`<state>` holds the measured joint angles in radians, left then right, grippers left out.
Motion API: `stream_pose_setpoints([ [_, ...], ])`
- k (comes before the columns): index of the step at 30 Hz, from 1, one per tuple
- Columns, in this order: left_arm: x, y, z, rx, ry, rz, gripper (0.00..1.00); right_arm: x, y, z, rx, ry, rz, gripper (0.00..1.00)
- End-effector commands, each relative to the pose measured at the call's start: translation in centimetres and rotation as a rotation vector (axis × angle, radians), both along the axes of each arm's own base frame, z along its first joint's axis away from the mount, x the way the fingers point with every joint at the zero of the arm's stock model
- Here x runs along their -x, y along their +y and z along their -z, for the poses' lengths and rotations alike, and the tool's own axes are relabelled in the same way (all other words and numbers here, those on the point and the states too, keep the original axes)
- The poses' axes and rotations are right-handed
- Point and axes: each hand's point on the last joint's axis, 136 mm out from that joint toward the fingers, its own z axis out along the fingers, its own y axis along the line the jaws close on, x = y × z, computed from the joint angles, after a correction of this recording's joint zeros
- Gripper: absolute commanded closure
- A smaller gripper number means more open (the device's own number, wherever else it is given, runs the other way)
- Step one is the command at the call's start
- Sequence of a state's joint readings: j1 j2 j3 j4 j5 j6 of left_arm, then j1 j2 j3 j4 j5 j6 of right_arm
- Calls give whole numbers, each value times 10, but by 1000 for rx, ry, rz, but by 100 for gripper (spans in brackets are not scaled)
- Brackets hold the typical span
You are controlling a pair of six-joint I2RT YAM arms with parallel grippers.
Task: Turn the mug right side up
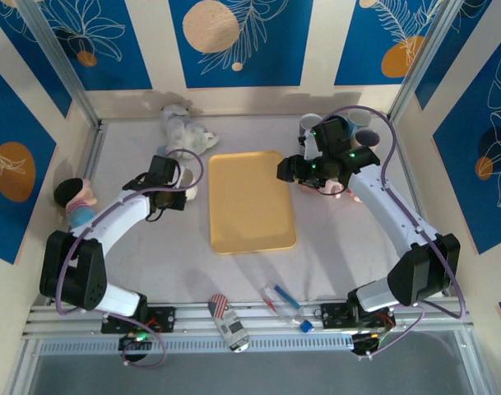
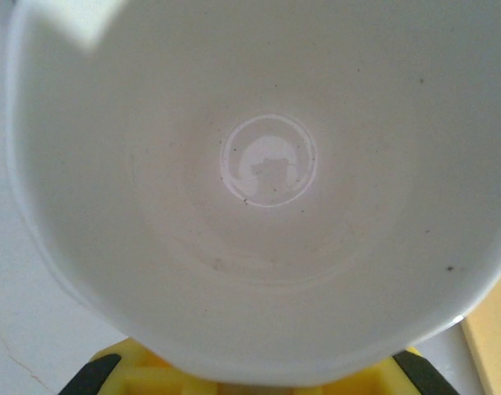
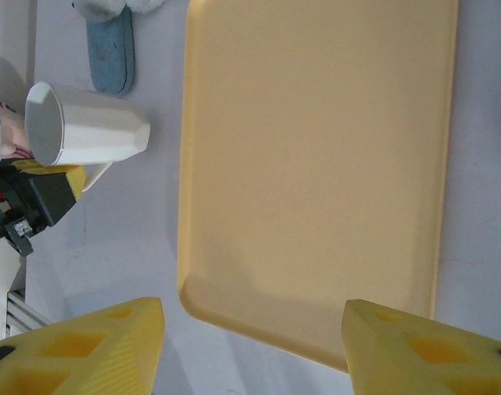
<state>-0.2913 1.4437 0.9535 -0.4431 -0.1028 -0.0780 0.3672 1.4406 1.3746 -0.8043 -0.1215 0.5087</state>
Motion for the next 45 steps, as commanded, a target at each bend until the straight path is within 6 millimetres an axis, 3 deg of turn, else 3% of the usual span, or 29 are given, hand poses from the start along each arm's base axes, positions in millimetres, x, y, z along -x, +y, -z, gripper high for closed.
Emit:
stream_pose_setpoints([
  [1, -21, -5, -12, 4, -94, 20, 100, 4, 10, -12, -29, -3, -47, 40],
  [11, -21, -3, 6, 1, -72, 0, 92, 2, 10, -12, -27, -1, -33, 40],
  [15, -19, -2, 10, -4, -58, -10, 74, 1, 9, -15, -26, -14, -25, 39],
  [18, -16, -5, 5, 12, -57, 12, 42, -1, 6, -16, -23, -17, -13, 32],
  [19, -14, -8, -1, 27, -69, 27, 37, -2, 5, -16, -22, -17, -9, 24],
  [21, -12, -8, -17, 44, -110, 27, 29, -4, 1, -17, -13, -33, -2, 22],
  [24, -10, -7, -55, 82, -213, 20, 1, -7, -7, -19, 8, -60, 13, 21],
  [25, -9, -7, -70, 96, -255, 23, 0, -8, -9, -21, 13, -77, 12, 2],
  [29, -9, 1, -123, 125, -424, 13, 0, -13, -17, -30, 24, -173, -6, 1],
  [33, -19, 25, -151, 114, -544, -54, 0, -23, -33, -39, 40, -316, -6, 1],
  [37, -32, 64, -150, 58, -558, -165, 0, -38, -72, -43, 135, -476, 80, 1],
  [40, -35, 102, -139, 96, -581, -288, 0, -45, -107, -46, 207, -600, 157, 1],
  [45, -30, 157, -93, 160, -556, -456, 0, -45, -151, -38, 225, -649, 262, 1],
])
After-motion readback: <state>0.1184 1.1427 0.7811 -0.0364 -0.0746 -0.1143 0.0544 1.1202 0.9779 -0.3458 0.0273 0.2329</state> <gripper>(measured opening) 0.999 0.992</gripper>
